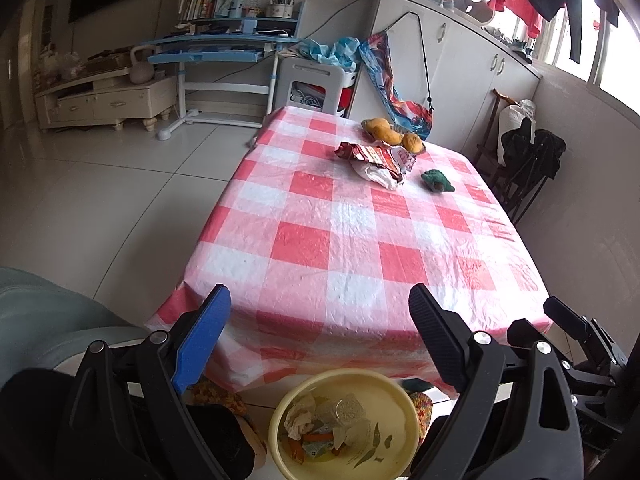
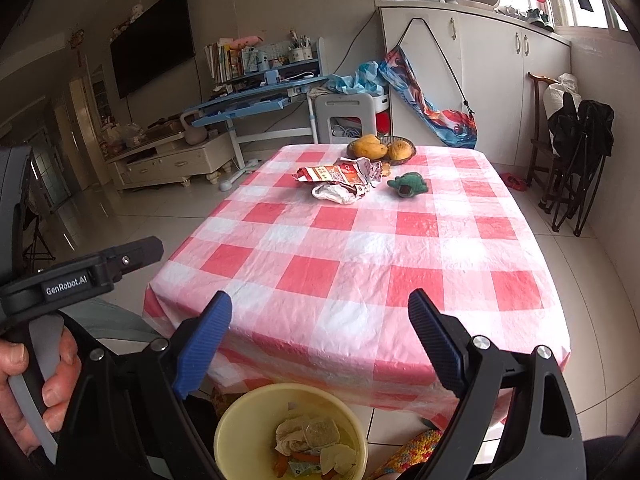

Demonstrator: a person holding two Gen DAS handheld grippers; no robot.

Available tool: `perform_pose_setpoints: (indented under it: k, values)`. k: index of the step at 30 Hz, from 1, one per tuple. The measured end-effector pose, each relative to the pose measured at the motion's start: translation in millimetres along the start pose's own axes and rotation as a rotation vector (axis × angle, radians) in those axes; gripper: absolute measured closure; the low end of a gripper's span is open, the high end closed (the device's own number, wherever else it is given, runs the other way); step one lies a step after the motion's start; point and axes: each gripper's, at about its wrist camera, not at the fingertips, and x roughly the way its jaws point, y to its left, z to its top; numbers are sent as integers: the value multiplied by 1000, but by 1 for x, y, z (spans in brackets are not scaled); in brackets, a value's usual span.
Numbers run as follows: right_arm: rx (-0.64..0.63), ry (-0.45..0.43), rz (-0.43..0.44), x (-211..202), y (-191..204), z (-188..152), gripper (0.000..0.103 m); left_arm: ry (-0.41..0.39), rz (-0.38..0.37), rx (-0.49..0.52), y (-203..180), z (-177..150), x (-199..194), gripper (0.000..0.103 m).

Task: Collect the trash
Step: 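Reach the left tool to the red-and-white snack wrapper and grasp it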

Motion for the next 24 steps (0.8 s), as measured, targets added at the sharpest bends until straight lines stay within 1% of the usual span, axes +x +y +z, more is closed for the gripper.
perform_pose_setpoints:
  k: [3,7,11,13,16,21,24]
  values:
    - [-22,15,3,11,-5,15,17,-17,5,-2,3,19,4,16]
    - [-55,49,-5,28,-17,39,17,-15,1,-16,12,42,15,16]
    - [-71,102,-19,54,-35,60,17,1,-17,-19,11,64,36,16]
    - [-75,127,-30,69,-44,68,17,12,-26,-5,6,74,49,16]
    - [-54,149,-40,91,-62,79,17,19,-20,38,-4,87,69,16]
    - [36,153,-22,118,-86,95,17,36,-20,106,-26,116,114,16]
    - [54,156,-22,132,-96,106,17,47,-12,137,-38,131,141,16]
